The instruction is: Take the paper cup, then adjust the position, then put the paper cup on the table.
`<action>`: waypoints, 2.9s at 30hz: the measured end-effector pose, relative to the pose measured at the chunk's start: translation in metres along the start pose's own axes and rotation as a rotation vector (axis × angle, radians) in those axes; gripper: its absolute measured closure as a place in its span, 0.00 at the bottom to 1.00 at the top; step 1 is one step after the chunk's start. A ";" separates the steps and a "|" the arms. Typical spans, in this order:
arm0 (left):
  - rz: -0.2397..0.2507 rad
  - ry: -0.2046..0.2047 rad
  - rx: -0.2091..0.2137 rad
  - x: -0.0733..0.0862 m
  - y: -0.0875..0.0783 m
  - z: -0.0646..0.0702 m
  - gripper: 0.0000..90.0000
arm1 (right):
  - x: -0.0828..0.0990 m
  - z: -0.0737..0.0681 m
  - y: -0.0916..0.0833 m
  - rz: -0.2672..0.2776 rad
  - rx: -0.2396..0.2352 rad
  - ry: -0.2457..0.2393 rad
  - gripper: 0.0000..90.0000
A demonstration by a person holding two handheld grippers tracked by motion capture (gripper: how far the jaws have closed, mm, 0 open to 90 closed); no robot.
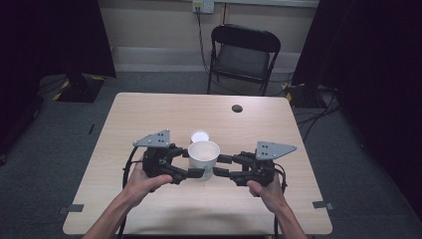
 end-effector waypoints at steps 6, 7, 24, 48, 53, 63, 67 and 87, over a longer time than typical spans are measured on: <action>-0.005 -0.002 0.006 0.001 0.002 0.000 0.33 | -0.001 -0.001 0.001 0.003 -0.003 0.000 0.67; -0.006 -0.003 0.007 0.001 0.002 0.000 0.33 | -0.002 -0.001 0.000 0.004 -0.004 -0.002 0.68; -0.011 -0.009 0.003 0.004 0.005 -0.002 0.34 | 0.001 -0.002 0.004 -0.011 -0.003 -0.008 0.75; 0.000 -0.010 -0.169 0.025 -0.039 -0.024 0.35 | 0.041 0.033 -0.031 -0.080 0.274 0.056 0.42; -0.005 -0.029 -0.222 0.034 -0.048 -0.037 0.35 | 0.056 0.044 -0.040 -0.109 0.336 0.084 0.37; -0.009 -0.056 -0.300 0.047 -0.066 -0.051 0.35 | 0.088 0.067 -0.059 -0.198 0.474 0.130 0.33; -0.006 -0.076 -0.328 0.054 -0.073 -0.059 0.35 | 0.099 0.075 -0.070 -0.219 0.516 0.157 0.31; -0.023 -0.150 -0.511 0.090 -0.107 -0.109 0.35 | 0.172 0.110 -0.096 -0.459 0.688 0.258 0.21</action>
Point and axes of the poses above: each handheld gripper's, and its own axes: y roughly forward along the jaws, x roughly out of its underside, z roughly to its right, the point moved 8 cm from there along y, roughly forward along the jaws, and after that the axes turned 2 degrees about -z, right-handed, at the moved point
